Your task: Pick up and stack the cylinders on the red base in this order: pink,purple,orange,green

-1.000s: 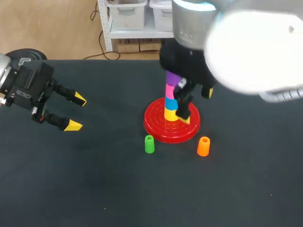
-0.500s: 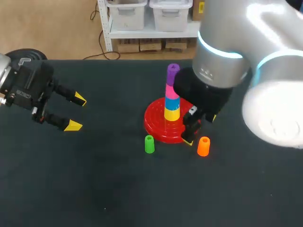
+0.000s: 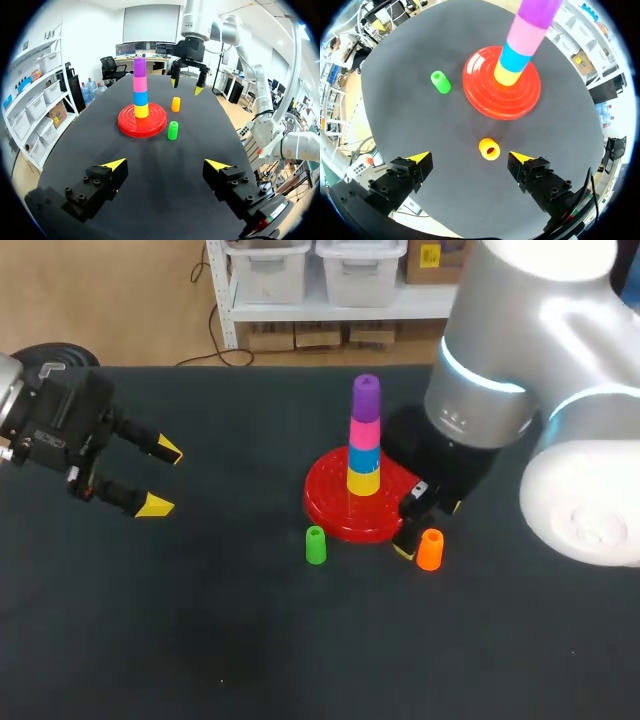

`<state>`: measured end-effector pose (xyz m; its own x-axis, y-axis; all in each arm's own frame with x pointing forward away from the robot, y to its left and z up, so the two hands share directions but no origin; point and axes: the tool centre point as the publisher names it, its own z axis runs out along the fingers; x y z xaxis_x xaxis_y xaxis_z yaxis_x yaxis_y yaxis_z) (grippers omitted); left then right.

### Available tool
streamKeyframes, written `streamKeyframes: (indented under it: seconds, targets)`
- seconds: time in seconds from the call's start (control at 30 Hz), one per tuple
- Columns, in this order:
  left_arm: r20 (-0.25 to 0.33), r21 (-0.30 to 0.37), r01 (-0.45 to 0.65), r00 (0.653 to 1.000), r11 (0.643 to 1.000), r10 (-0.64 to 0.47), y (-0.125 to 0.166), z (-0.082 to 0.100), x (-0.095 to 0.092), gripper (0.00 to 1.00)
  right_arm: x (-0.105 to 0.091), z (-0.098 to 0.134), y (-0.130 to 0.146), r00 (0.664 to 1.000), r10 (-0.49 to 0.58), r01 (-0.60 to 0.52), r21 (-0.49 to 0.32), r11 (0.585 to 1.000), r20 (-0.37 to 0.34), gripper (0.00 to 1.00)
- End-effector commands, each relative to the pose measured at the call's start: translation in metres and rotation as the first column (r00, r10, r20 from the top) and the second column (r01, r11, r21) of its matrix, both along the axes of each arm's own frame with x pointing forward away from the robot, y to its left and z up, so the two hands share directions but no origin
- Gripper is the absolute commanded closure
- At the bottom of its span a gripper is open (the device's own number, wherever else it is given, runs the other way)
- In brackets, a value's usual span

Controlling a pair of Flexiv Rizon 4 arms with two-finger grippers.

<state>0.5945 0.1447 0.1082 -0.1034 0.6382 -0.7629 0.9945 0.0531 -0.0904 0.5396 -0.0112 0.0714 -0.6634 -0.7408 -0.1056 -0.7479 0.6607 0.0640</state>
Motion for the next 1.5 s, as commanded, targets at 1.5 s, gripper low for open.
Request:
streamKeyframes:
  seconds: [1.5]
  targets:
    - [0.003, -0.003, 0.001, 1.0, 1.0, -0.001, 0.001, -0.001, 0.0, 0.0, 0.03, -0.063, -0.024, 0.985, -0.175, 0.174, -0.055, 0.983, -0.004, 0.0]
